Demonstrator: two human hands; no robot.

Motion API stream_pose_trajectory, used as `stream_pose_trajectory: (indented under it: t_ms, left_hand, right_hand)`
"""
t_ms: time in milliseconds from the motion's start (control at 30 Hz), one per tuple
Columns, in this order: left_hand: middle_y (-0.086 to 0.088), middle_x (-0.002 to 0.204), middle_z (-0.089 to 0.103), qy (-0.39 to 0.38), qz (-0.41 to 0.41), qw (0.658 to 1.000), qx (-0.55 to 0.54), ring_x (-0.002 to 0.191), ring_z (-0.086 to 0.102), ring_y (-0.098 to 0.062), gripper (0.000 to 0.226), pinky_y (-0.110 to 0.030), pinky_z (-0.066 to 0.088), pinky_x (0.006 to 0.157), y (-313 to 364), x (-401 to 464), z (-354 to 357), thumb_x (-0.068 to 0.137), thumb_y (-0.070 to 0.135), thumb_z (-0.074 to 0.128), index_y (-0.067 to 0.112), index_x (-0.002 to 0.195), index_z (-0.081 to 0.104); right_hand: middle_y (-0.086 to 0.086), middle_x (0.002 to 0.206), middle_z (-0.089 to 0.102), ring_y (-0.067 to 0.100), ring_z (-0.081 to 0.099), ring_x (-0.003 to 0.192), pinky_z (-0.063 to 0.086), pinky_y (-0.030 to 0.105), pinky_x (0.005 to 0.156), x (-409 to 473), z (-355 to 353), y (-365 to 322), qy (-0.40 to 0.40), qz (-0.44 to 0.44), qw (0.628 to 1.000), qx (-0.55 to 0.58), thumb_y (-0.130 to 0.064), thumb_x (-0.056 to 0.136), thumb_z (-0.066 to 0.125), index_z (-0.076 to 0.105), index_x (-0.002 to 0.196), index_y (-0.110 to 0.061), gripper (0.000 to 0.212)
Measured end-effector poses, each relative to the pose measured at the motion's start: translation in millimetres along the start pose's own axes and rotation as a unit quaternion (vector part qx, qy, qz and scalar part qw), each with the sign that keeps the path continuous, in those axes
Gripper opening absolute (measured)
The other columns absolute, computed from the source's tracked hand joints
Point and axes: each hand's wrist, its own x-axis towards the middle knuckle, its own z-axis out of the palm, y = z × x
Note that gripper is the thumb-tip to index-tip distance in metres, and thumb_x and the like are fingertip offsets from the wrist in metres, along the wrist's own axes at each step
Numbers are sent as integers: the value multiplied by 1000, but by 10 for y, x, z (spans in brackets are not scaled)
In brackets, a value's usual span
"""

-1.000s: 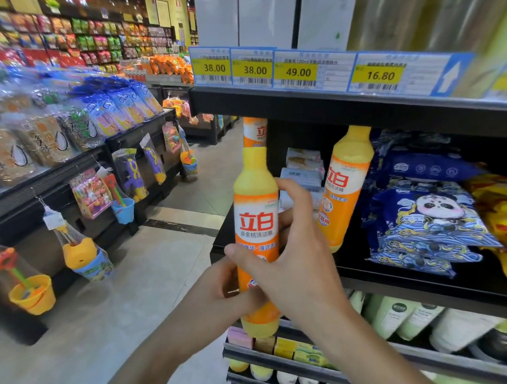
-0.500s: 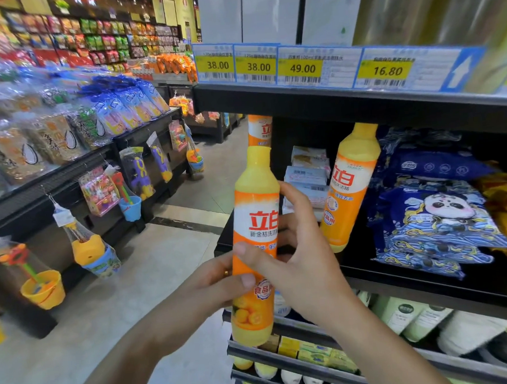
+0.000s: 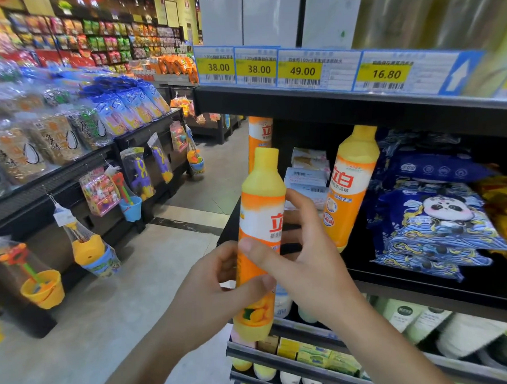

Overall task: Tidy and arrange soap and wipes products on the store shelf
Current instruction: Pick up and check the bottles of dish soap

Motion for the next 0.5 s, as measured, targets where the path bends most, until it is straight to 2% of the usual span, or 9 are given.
stream_pose_trajectory:
  t_ms: [67, 167, 267, 367, 500]
  left_hand:
    - [9, 116, 77, 15, 8, 1000, 19, 109, 73, -13, 45, -35, 64, 86, -6, -19, 36, 76, 47, 83, 48, 117, 66]
    - [17, 113, 76, 49, 18, 997, 57, 108, 72, -6, 48, -32, 65, 79, -6, -39, 89, 69, 52, 82, 54, 112, 62]
    - [24, 108, 73, 97, 31, 989, 107, 103, 69, 1, 48, -25, 63, 75, 13, -39, 115, 66, 57, 79, 52, 109, 59]
    - [28, 106, 72, 123, 40, 984, 120, 99, 69, 3, 46, -21, 61, 71, 54, -35, 136, 64, 61, 74, 53, 106, 57]
    - [35, 102, 68, 148, 29, 981, 125, 97, 66, 8, 48, -7, 52, 67, 103, -31, 160, 57, 67, 70, 57, 101, 53]
  right_hand:
    - [-36, 117, 57, -11, 60, 105, 59, 25, 74, -19, 22, -9, 21, 4, 1000, -13, -75, 58, 76, 36, 129, -64, 81]
    - [-28, 113, 59, -12, 60, 102, 54, 20, 71, -47, 70, 4, 56, 7, 998, -35, -76, 57, 79, 37, 126, -60, 83]
    - [-26, 112, 56, -13, 57, 100, 51, 17, 68, -62, 123, 2, 76, 6, 995, -67, -80, 53, 79, 34, 124, -60, 86]
    - [-28, 110, 56, -15, 56, 99, 50, 9, 57, -60, 159, -7, 75, 5, 993, -91, -81, 55, 78, 35, 121, -61, 82]
    - [-27, 105, 64, -9, 64, 94, 50, 5, 64, -37, 154, -21, 78, -15, 994, -78, -72, 60, 81, 46, 116, -55, 69]
